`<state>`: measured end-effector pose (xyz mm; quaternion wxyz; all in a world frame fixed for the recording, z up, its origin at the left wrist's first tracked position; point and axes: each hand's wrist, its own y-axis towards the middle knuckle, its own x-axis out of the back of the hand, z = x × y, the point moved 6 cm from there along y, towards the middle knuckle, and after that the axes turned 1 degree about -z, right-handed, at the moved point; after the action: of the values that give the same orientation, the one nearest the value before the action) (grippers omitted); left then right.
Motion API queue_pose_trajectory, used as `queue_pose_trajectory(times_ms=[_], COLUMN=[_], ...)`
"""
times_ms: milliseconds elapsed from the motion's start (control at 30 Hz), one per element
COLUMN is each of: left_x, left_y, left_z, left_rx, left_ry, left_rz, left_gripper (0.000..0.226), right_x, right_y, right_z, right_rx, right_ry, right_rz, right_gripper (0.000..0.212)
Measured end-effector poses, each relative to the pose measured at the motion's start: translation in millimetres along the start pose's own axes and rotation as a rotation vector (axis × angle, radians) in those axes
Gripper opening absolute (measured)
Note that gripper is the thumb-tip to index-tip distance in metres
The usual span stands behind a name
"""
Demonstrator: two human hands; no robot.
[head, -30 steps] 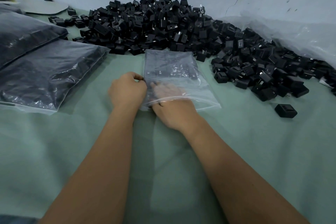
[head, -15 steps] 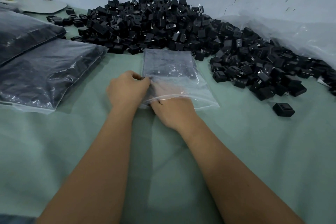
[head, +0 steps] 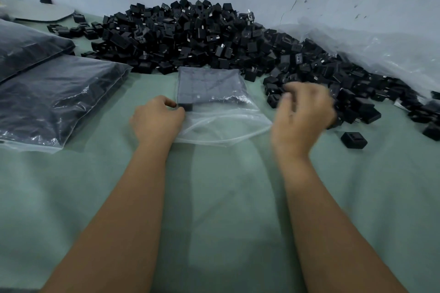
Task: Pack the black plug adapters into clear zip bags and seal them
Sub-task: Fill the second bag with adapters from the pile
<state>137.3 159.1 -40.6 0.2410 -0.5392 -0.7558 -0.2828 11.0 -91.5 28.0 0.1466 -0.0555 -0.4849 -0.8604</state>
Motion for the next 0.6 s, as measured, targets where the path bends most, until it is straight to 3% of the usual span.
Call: queue_pose_trajectory(times_ms=[67, 133, 167, 233, 333, 433, 500, 600], left_x=[0, 0, 0, -1, -2, -2, -2, -1], left_y=[0, -1, -2, -2, 0, 1, 1, 0], left_z=[0, 0, 0, 0, 1, 0, 0, -1], left_rx=[0.0, -0.008, -0.012, -0.018, -0.011, -0.005, -0.008, -0.016], left_ry=[-0.003, -0.008, -0.014, -0.018, -0.014, -0.006, 0.012, 0.018], left_rz=[-0.002, -0.008, -0.008, -0.003, 0.005, 0.011, 0.002, -0.003], left_gripper=[0.026, 0.025, 0.024, 0.025, 0.025, 0.025, 0.024, 0.022], right_x=[15, 18, 14, -2, -39, -69, -74, -61], right_y=[13, 11, 9, 9, 13, 9, 3, 0], right_z=[-58, -107, -121, -130, -117, -100, -92, -94], right_rx=[-0.437, -0.868, -0.973, -0.967, -0.841, -0.548, -0.406, -0.422], right_ry=[-0.286, -0.423, -0.456, -0.491, -0.433, -0.381, -0.259, -0.087], right_rz=[-0.082, 0.115, 0.248, 0.46, 0.642, 0.8, 0.78, 0.598], right_gripper=[0.046, 0.061, 0.062, 0.061, 0.062, 0.067, 0.062, 0.047])
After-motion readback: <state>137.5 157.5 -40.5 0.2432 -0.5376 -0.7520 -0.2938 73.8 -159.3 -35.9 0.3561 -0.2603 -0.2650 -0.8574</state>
